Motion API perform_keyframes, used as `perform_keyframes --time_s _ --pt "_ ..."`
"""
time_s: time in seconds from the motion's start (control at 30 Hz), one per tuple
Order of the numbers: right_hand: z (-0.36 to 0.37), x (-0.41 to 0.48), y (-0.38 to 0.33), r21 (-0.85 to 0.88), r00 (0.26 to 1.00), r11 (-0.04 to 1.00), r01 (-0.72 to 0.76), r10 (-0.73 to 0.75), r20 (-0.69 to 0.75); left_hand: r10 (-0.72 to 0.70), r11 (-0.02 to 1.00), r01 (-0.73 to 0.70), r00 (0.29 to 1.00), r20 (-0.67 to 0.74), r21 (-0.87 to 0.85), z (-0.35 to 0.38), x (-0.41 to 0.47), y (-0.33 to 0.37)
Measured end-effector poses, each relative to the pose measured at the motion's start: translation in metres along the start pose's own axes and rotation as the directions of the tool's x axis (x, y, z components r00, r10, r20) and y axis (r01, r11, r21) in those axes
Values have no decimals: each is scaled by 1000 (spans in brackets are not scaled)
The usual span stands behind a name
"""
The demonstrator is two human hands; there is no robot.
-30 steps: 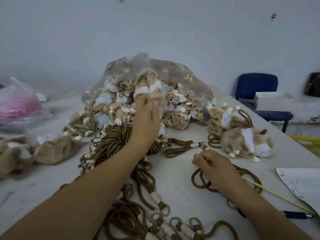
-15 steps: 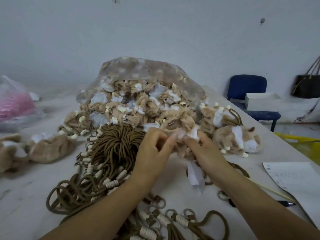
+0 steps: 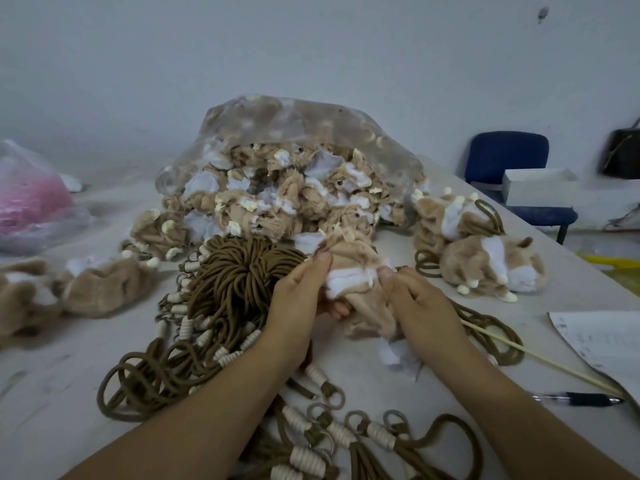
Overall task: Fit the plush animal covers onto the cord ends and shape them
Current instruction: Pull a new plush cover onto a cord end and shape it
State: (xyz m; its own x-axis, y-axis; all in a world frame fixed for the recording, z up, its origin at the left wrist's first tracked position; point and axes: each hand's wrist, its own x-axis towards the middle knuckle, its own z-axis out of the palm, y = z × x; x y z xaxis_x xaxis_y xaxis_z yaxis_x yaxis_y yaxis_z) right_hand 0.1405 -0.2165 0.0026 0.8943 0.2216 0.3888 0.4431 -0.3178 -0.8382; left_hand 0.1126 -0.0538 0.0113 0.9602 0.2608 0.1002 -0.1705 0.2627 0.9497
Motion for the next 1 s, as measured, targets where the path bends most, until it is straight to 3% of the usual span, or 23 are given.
perform_keyframes --time_s 0.1,0.2,0.3,0.33,0.4,0.57,0.7,0.87,1.0 --pt "-2 3 0 -60 997 997 44 -47 -63 36 996 -37 999 14 82 -2 0 -4" --pt "-5 3 -4 -90 990 992 92 -101 -103 144 943 -147 989 31 300 -3 -3 -7" --pt "-5 0 -11 -118 981 984 130 -145 -126 349 704 -387 919 184 596 -2 -5 -9" --pt "-4 0 -13 -119 980 983 141 -156 -127 397 623 -448 887 235 641 -1 -5 -8" --pt "-4 2 -12 -140 976 976 166 -183 -119 447 557 -510 849 281 655 0 -6 -6" --pt "-3 0 -11 35 992 995 93 -89 -93 484 592 -559 822 299 581 1 -12 -2" --pt "-4 -2 -14 130 991 985 115 -104 -83 399 701 -489 872 283 519 4 -16 -2" --pt "-2 -5 -15 75 997 994 73 -75 18 407 660 -432 893 191 615 5 -12 -2" --pt "1 -7 -19 155 998 987 31 -40 54 412 683 -434 893 182 587 4 -10 -4"
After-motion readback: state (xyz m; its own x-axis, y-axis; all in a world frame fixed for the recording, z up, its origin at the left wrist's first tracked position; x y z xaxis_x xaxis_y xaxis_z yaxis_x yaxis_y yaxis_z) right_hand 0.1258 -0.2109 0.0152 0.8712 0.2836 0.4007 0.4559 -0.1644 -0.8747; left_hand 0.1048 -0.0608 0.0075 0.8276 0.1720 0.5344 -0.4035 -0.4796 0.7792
